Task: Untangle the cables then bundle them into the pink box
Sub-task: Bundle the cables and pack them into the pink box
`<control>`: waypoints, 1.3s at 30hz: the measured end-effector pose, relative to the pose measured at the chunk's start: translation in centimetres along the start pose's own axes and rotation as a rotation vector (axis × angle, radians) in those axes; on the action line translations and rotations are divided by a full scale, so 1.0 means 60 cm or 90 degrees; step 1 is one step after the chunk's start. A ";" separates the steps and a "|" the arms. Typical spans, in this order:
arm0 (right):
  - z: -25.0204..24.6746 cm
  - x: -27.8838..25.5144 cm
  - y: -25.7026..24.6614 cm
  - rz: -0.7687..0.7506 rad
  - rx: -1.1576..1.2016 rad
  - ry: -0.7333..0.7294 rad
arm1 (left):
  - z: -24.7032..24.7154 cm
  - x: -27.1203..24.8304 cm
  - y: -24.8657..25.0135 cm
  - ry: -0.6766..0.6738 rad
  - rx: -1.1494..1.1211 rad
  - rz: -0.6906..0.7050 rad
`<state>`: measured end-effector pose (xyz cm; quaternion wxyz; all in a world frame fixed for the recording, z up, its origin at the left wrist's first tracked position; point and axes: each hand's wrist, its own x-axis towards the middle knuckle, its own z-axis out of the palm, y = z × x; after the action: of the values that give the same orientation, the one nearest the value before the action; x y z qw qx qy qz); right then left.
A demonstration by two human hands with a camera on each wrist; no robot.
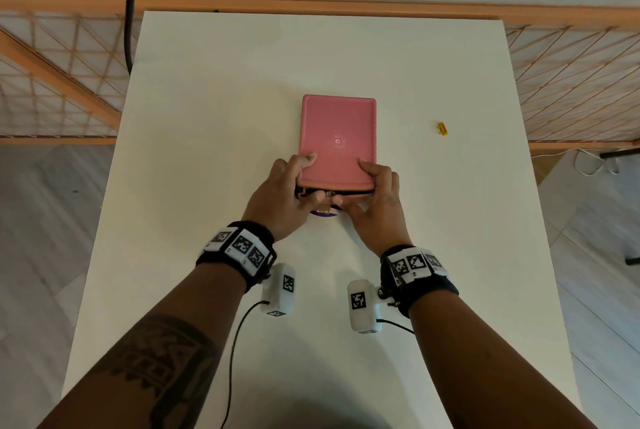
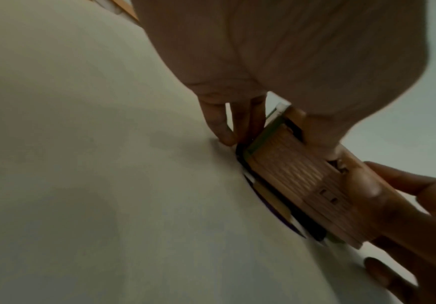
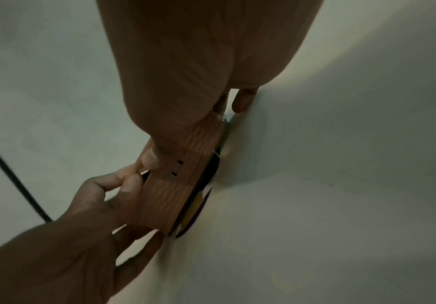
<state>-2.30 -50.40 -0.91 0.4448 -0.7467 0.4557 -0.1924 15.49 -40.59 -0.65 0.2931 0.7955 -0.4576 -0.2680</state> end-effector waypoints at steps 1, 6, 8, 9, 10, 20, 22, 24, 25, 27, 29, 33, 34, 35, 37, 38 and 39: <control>0.004 0.000 -0.002 0.015 0.010 0.004 | 0.003 -0.001 0.003 0.009 0.011 -0.012; 0.021 0.002 -0.027 0.146 0.058 -0.023 | 0.003 -0.002 -0.002 0.003 0.016 0.023; 0.030 0.004 -0.047 0.213 0.093 -0.016 | -0.010 -0.001 -0.007 -0.021 0.009 0.033; 0.034 0.004 -0.056 0.240 0.110 -0.003 | -0.017 0.000 -0.008 -0.038 0.005 0.040; 0.036 0.004 -0.063 0.257 0.118 0.014 | -0.022 0.002 -0.010 -0.057 0.007 0.045; 0.028 0.002 -0.052 0.193 0.025 0.008 | -0.028 0.014 -0.025 -0.038 0.143 0.153; 0.023 0.000 -0.032 0.132 -0.041 0.018 | -0.028 0.019 -0.029 -0.031 0.140 0.175; 0.024 -0.003 -0.017 0.083 -0.084 0.057 | -0.024 0.020 -0.030 -0.030 0.117 0.192; 0.027 -0.003 -0.012 0.074 -0.096 0.072 | -0.021 0.019 -0.031 -0.029 0.104 0.189; 0.033 -0.002 -0.008 0.066 -0.112 0.090 | -0.019 0.018 -0.029 -0.019 0.084 0.184; 0.035 -0.001 -0.007 0.061 -0.136 0.098 | -0.019 0.017 -0.029 -0.013 0.077 0.184; 0.025 0.000 -0.003 0.040 -0.166 0.076 | -0.018 0.015 -0.028 -0.011 0.061 0.169; 0.023 0.001 -0.001 0.035 -0.166 0.064 | -0.017 0.015 -0.029 -0.008 0.052 0.164; 0.018 0.002 -0.001 0.035 -0.165 0.049 | -0.018 0.013 -0.025 -0.009 0.048 0.155; 0.009 0.002 0.003 0.033 -0.155 0.019 | -0.017 0.011 -0.026 -0.012 0.039 0.141; 0.005 0.003 0.006 0.031 -0.147 0.008 | -0.015 0.011 -0.029 -0.012 0.031 0.136; -0.001 0.000 0.001 0.033 -0.133 -0.007 | -0.017 0.007 -0.024 -0.019 0.024 0.135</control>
<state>-2.37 -50.43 -0.96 0.3718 -0.7780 0.4899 -0.1282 17.20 -40.15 -1.01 0.2977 0.7442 -0.5483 -0.2386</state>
